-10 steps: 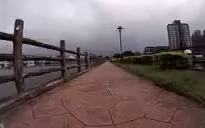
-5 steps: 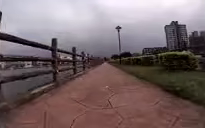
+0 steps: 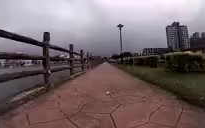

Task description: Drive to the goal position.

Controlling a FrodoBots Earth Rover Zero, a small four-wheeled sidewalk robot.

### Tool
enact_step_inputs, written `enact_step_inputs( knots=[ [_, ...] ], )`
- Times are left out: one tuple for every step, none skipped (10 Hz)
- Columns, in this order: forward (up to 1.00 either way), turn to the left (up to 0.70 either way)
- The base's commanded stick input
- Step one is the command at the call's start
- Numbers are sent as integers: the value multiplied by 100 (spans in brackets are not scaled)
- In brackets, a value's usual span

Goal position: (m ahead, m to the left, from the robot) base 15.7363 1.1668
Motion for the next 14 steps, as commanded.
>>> enact_step_inputs(
  knots=[
    [100, 0],
    [100, 0],
    [100, 0],
    [100, 0],
    [100, -22],
    [100, -24],
    [100, 0],
    [100, 0],
    [100, 0],
    [100, 0],
    [100, 0],
    [100, 0],
    [100, 0],
    [100, 0]
  ],
)
